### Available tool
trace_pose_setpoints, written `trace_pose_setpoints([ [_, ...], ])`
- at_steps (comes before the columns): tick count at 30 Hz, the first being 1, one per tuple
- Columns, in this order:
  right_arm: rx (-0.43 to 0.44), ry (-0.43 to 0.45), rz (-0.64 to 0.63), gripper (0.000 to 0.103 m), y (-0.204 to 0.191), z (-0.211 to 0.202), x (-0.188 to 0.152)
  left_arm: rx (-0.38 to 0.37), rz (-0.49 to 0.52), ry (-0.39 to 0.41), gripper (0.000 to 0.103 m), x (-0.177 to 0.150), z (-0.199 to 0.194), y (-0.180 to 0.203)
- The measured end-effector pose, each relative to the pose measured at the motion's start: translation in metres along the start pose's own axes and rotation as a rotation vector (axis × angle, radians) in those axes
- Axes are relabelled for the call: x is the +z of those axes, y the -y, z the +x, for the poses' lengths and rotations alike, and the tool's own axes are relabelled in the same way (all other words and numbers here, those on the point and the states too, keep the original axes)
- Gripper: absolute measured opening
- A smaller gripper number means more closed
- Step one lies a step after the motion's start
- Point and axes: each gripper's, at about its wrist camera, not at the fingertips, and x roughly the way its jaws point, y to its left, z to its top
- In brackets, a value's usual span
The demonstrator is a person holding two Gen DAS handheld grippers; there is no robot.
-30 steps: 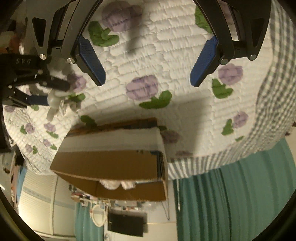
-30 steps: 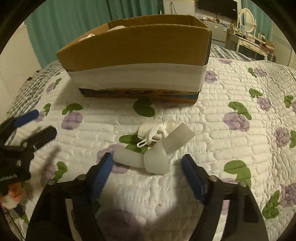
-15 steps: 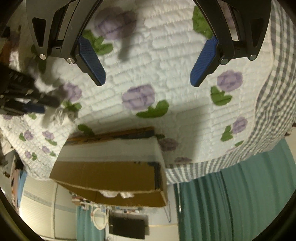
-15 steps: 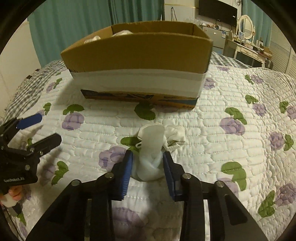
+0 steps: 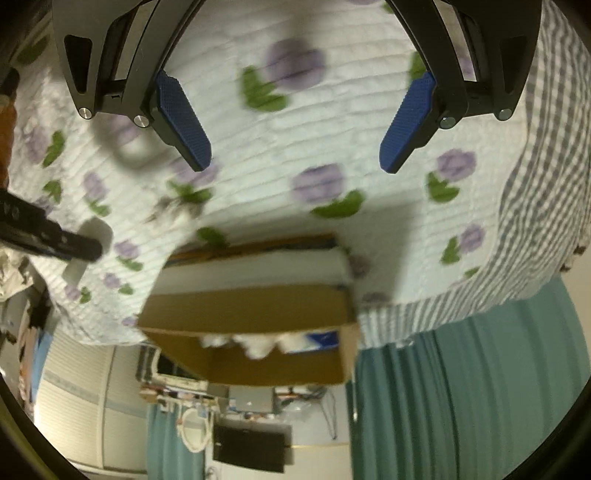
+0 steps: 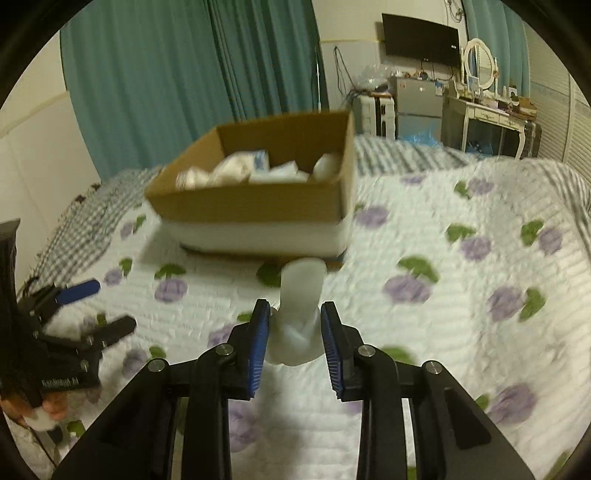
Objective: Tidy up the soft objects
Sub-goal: 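Grasp the white plastic item with the right gripper while the left grasps a white sock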
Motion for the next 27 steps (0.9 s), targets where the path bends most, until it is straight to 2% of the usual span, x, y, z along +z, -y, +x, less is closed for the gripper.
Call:
trace_pose_setpoints([
  [6,-0.027,0.023,-0.032,0.028,0.037,-0.001,0.034,0.055,0.036,-0.012,0.094,0.028,0.021,0.056],
  [10,-0.022,0.005,-0.040,0.028,0.058,0.016,0.042,0.016,-0.003,-0.070,0.094,0.039,0.056,0.083],
  [15,-0.032,-0.037,0.019,0.028,0.083,0.046,0.033,-0.041,-0.050,-0.108,0.092,0.045,0.090,0.103],
  [17,-0.029,-0.051,0.032,0.028,0.088,0.052,0.031,-0.043,-0.051,-0.134,0.092,0.045,0.102,0.107],
  [20,-0.017,-0.043,0.038,0.028,0.090,0.054,0.032,-0.092,-0.064,-0.164,0.092,0.048,0.115,0.108],
  [23,-0.019,-0.031,0.029,0.028,0.087,0.053,0.034,-0.123,-0.050,-0.161,0.073,0.048,0.115,0.110],
  [25,-0.017,-0.024,0.030,0.028,0.085,0.051,0.034,-0.151,-0.032,-0.158,0.049,0.046,0.113,0.113],
  [27,-0.020,-0.021,0.036,0.028,0.084,0.048,0.033,-0.178,-0.015,-0.154,0.041,0.045,0.110,0.115],
])
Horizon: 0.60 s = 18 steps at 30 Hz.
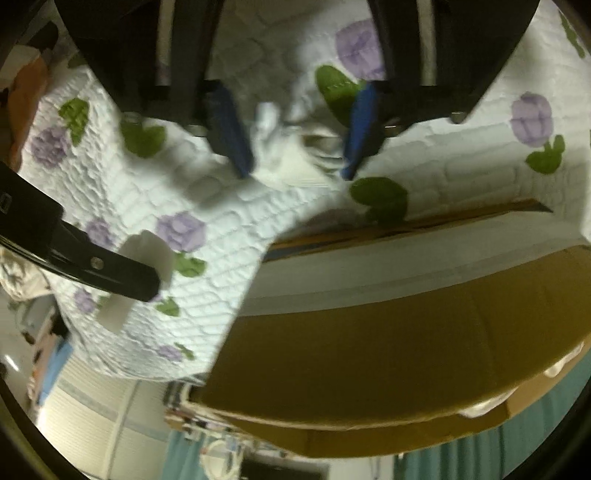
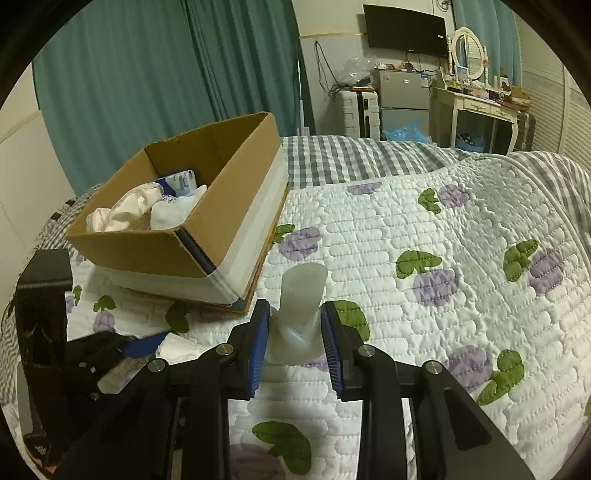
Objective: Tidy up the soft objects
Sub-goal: 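Grasp the white plastic item with the right gripper while the left grasps a white sock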
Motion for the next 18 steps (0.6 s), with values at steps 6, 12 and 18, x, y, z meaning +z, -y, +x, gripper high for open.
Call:
trace_pose_setpoints([
  [6,-0.003,0.020,0.012,0.028,-0.007,-0.020,-0.005,0.004,0.050,0.035,0.026,-0.009,-0.024,0.005],
  [12,0.012,0.047,-0.012,0.028,-0.028,-0.048,-0.006,0.002,0.081,0.151,0.026,-0.012,-0.084,-0.003],
  [18,0.042,0.112,-0.068,0.028,-0.063,-0.090,0.008,0.055,0.109,0.252,0.026,0.003,-0.144,-0.007],
])
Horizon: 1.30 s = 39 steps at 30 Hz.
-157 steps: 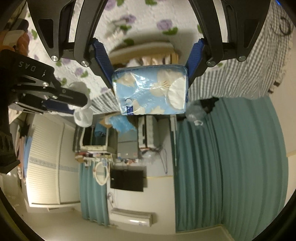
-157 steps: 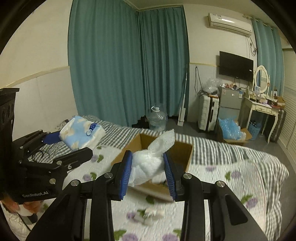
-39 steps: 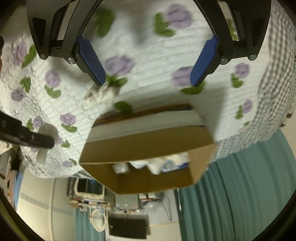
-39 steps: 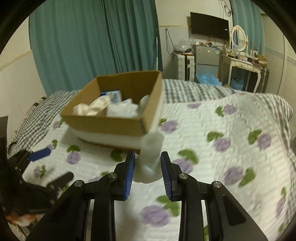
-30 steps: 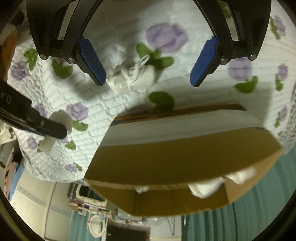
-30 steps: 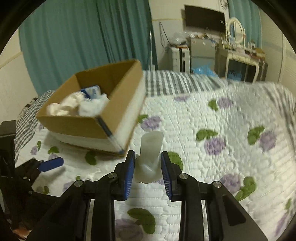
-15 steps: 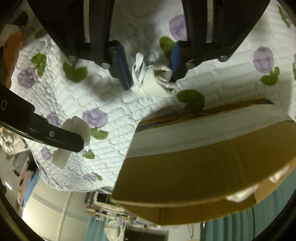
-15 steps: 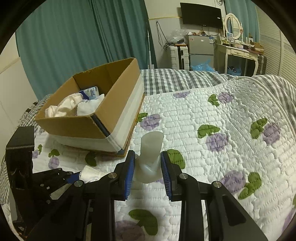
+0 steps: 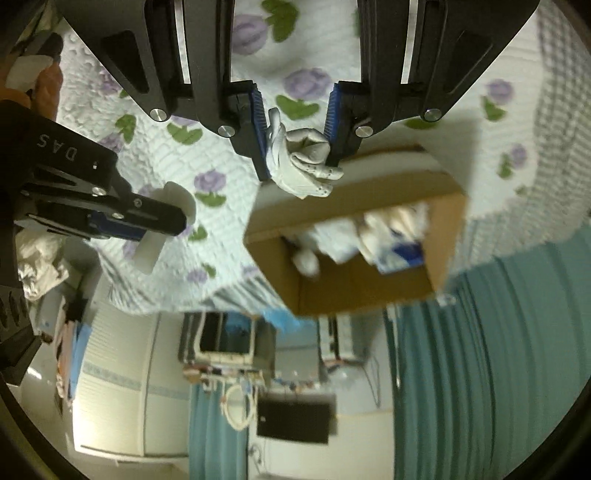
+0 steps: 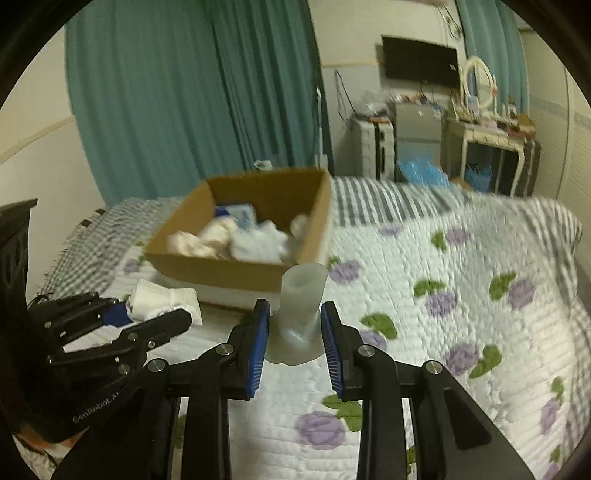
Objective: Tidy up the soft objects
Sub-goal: 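Grasp the white plastic item with the right gripper while the left grasps a white sock, then carry both items into the cardboard box and open both grippers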
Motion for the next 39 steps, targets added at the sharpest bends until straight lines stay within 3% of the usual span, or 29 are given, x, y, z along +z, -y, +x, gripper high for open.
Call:
trace_pose_setpoints([
  [8,0.068,0.102,-0.078,0.028,-0.046,-0.045,0.045,0.089,0.020,0.107,0.026,0.035,-0.051,-0.023],
  [14,0.103,0.134,-0.122,0.028,-0.066,-0.035,0.077,0.129,0.041,0.141,0.026,0.054,-0.055,-0.040],
  [21,0.126,0.116,-0.098,0.028,-0.062,0.026,0.106,0.162,0.025,0.097,0.026,0.073,0.000,-0.073],
  [28,0.131,0.053,-0.055,0.028,-0.037,0.108,0.110,0.181,0.025,0.029,0.026,0.079,0.079,-0.096],
  [34,0.127,0.020,0.024,0.032,-0.013,0.160,0.116,0.193,0.020,-0.008,0.029,0.076,0.122,-0.111],
  [37,0.096,0.023,0.042,0.048,-0.007,0.171,0.118,0.190,0.022,-0.015,0.032,0.077,0.129,-0.111],
  [38,0.082,0.033,0.046,0.062,-0.006,0.172,0.118,0.198,0.026,-0.018,0.036,0.077,0.131,-0.111],
  [39,0.082,0.043,0.056,0.074,-0.004,0.171,0.119,0.202,0.031,-0.020,0.051,0.078,0.130,-0.108],
])
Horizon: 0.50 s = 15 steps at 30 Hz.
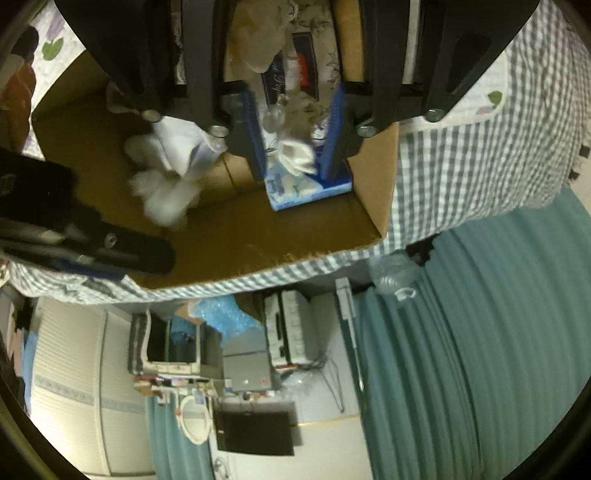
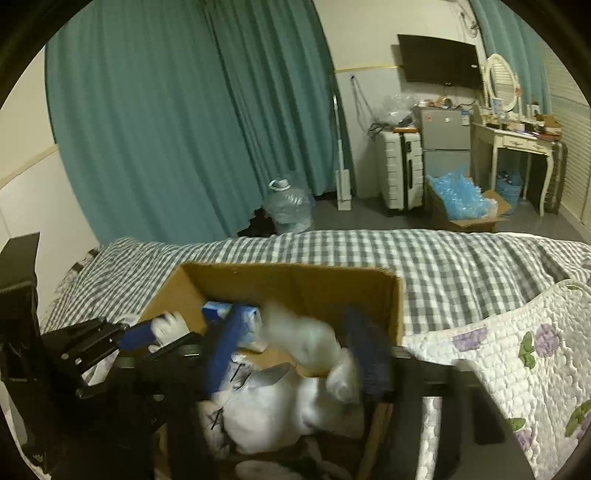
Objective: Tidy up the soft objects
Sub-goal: 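Carry both items into the cardboard box and open both grippers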
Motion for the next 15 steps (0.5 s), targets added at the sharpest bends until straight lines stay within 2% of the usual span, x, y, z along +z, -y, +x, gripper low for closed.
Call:
trace_pose_setpoints([
  [2,0.022,0.021,0.036,0.079,0.004,-0.004,0.002,0.007,0.006,-0.011,0.066,-0.001,-0.001,0.003],
  [4,0.034,0.030,0.059,0.080,0.006,-0.011,0.005,0.010,0.012,-0.002,0.069,-0.003,-0.007,0.006],
  [6,0.008,0.052,0.058,0.084,0.004,-0.024,0.008,0.032,0.014,0.019,0.075,-0.004,-0.019,0.008],
  [10,-0.016,0.088,0.051,0.084,-0.002,-0.060,0.022,0.055,-0.021,0.041,0.075,0.005,-0.052,0.006],
  [14,-0.023,0.169,-0.005,0.084,-0.019,-0.123,0.041,0.072,-0.041,0.132,0.076,0.025,-0.117,0.001],
  [15,-0.026,0.197,-0.022,0.086,-0.026,-0.144,0.047,0.071,-0.048,0.158,0.081,0.029,-0.135,0.000],
])
